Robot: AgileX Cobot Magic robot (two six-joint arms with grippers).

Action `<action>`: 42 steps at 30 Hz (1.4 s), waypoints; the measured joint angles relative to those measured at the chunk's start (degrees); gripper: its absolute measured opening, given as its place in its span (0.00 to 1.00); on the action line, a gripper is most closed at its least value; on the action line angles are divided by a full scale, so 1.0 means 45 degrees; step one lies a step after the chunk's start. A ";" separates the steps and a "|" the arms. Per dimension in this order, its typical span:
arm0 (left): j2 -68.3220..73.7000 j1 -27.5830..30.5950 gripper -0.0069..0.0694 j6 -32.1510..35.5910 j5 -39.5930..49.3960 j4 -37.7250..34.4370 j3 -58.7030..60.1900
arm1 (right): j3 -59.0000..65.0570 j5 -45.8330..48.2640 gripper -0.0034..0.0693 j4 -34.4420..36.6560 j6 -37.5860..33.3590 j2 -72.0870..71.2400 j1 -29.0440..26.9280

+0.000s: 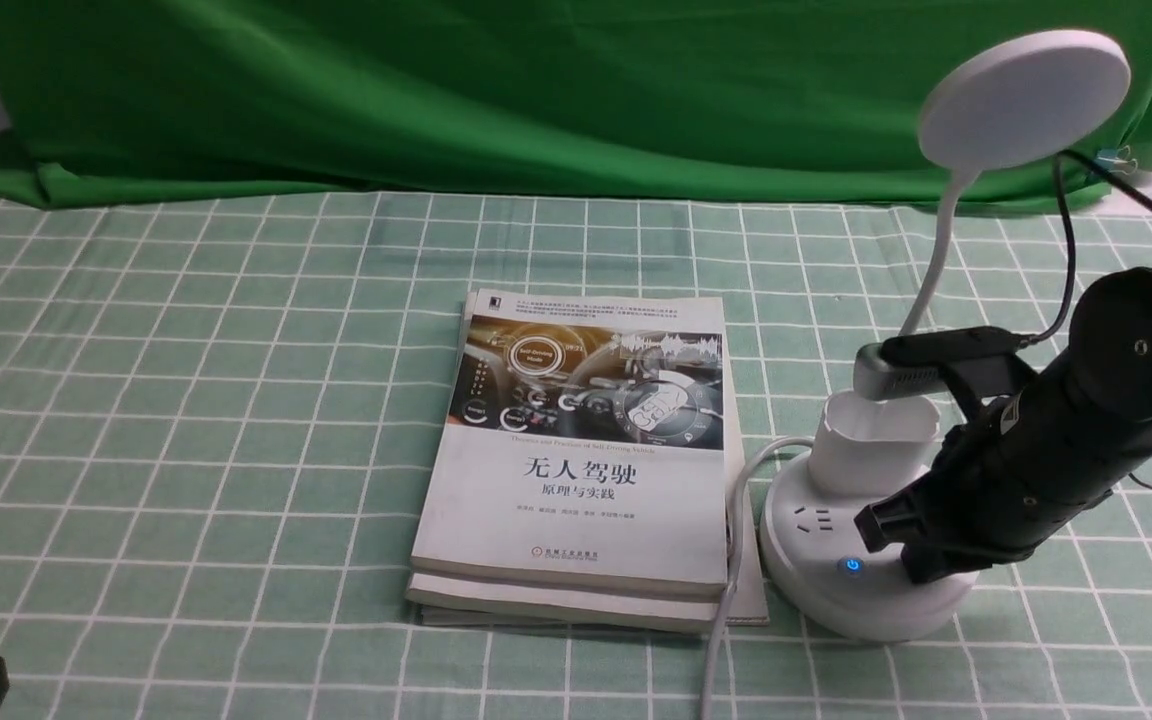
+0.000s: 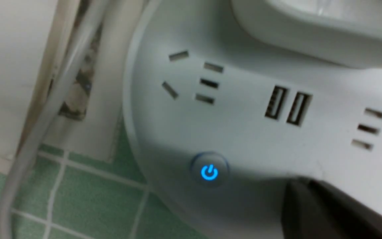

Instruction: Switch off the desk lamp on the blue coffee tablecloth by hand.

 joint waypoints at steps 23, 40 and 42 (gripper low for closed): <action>0.0000 0.0000 0.09 0.0000 0.0000 0.0000 0.0000 | -0.0027 -0.0314 0.10 -0.0075 0.0000 0.0124 0.0000; 0.0000 0.0000 0.09 0.0000 0.0000 0.0000 0.0000 | 0.2809 0.0264 0.10 -0.0060 0.0238 -0.6001 0.0000; 0.0000 0.0000 0.09 0.0000 0.0000 0.0000 0.0000 | 0.3566 0.0030 0.11 -0.0036 0.0338 -0.7219 0.0000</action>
